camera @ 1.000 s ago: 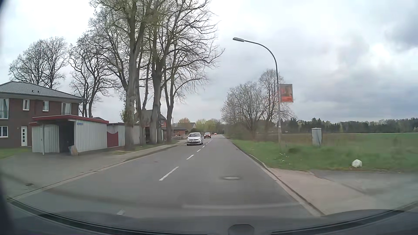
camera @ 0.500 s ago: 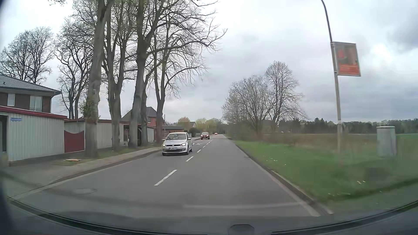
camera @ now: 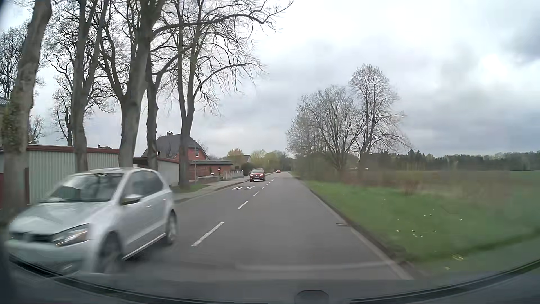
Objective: Follow the waypoints while adhering to traffic rules and regulations
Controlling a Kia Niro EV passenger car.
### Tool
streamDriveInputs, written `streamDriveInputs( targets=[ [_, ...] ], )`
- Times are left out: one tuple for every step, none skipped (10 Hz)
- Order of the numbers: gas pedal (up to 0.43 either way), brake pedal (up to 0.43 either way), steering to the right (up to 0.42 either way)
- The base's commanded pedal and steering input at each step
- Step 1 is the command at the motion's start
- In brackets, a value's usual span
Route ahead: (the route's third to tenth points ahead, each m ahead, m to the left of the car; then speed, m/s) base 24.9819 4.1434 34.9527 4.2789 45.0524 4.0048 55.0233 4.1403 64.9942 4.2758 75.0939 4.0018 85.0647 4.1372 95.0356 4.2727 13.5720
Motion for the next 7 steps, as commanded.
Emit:
streamDriveInputs(
  targets=[
    [0.150,0.000,-0.001],
    [0.150,0.000,-0.003],
    [0.169,0.000,-0.004],
    [0.169,0.006,-0.004],
    [0.169,0.000,-0.004],
    [0.169,0.000,-0.004],
    [0.169,0.000,-0.004]
  ],
)
